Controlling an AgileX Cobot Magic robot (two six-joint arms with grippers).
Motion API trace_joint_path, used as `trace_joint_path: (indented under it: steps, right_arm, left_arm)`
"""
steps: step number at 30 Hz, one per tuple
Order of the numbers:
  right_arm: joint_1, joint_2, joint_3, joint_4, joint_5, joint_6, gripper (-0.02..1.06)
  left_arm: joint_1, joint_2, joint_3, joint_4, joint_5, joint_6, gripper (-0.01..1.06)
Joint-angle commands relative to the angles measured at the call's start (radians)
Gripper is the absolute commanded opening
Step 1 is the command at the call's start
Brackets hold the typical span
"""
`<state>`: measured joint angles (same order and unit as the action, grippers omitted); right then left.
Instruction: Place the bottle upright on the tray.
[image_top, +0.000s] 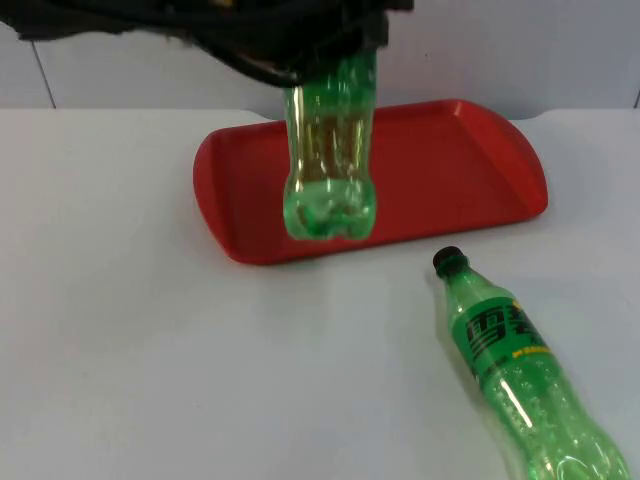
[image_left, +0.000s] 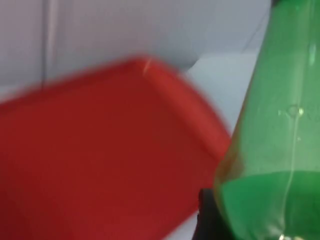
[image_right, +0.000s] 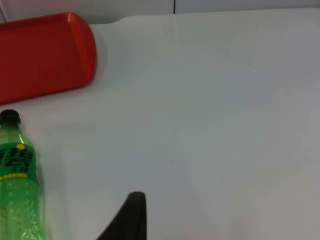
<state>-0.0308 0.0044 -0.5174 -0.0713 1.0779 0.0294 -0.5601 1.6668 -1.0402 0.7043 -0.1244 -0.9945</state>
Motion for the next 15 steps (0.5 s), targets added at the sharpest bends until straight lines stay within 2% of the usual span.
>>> trace_joint_path:
  steps: [1,3,4,7,15]
  right_arm:
    - [-0.006,-0.004,0.002,0.002,0.000,0.000,1.05]
    - [-0.006,-0.004,0.002,0.002,0.000,0.000,1.05]
    - [-0.006,-0.004,0.002,0.002,0.000,0.000,1.05]
    - [-0.006,-0.004,0.002,0.002,0.000,0.000,1.05]
    - [-0.006,-0.004,0.002,0.002,0.000,0.000,1.05]
  left_arm:
    - [0.026,-0.023,-0.006,0.087,-0.107,0.004,0.00]
    - [0.066,-0.027,-0.006,0.090,-0.200,0.004,0.00]
    - [0.066,-0.027,-0.006,0.090,-0.200,0.004,0.00]
    - [0.128,-0.027,-0.006,0.085,-0.287,0.005,0.00]
    - [0.269,-0.027,-0.006,0.059,-0.404,0.154,0.00]
